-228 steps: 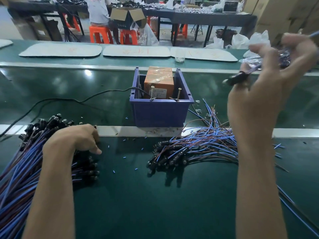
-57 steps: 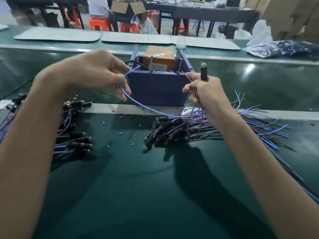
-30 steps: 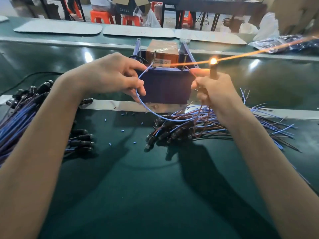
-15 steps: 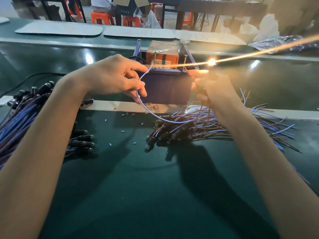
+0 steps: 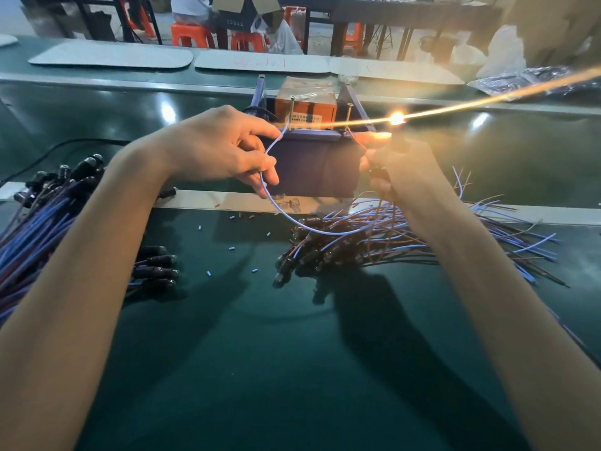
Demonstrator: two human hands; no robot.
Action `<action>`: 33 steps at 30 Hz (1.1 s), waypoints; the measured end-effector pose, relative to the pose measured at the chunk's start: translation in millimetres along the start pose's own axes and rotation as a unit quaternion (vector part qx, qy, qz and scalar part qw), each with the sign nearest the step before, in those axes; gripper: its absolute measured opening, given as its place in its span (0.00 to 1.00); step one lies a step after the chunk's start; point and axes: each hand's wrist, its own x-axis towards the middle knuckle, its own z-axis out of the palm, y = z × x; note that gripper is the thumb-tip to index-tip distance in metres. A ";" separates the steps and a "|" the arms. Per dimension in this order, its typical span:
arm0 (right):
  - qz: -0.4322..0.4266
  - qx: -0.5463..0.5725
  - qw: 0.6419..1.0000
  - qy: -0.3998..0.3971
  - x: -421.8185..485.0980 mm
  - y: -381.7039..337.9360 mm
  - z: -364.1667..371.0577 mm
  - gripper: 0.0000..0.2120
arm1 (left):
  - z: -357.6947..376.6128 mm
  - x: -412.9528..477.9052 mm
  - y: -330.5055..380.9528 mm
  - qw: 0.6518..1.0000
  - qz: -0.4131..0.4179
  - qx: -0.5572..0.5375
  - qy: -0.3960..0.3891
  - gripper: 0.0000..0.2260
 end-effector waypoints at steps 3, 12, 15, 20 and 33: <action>0.001 0.003 1.000 0.002 0.2 -0.2 -0.8 0.12 | 0.6 0.1 0.5 1.000 0.000 -0.001 0.003 0.21; 0.005 -0.010 1.000 0.000 -0.5 -1.3 -1.3 0.12 | 0.1 1.3 0.3 1.000 0.004 0.014 -0.005 0.21; -0.007 -0.034 0.999 -0.021 -3.4 -4.6 -0.7 0.11 | 0.8 -0.2 0.7 0.999 0.003 0.010 -0.032 0.13; -0.074 -0.307 0.949 0.019 -12.0 -17.9 3.1 0.21 | 1.8 -7.5 3.5 0.982 -0.048 0.062 -0.172 0.06; -0.146 -0.352 0.922 0.067 -40.5 -57.0 -8.0 0.11 | -22.1 -38.0 -40.6 0.896 -0.263 0.327 -0.147 0.20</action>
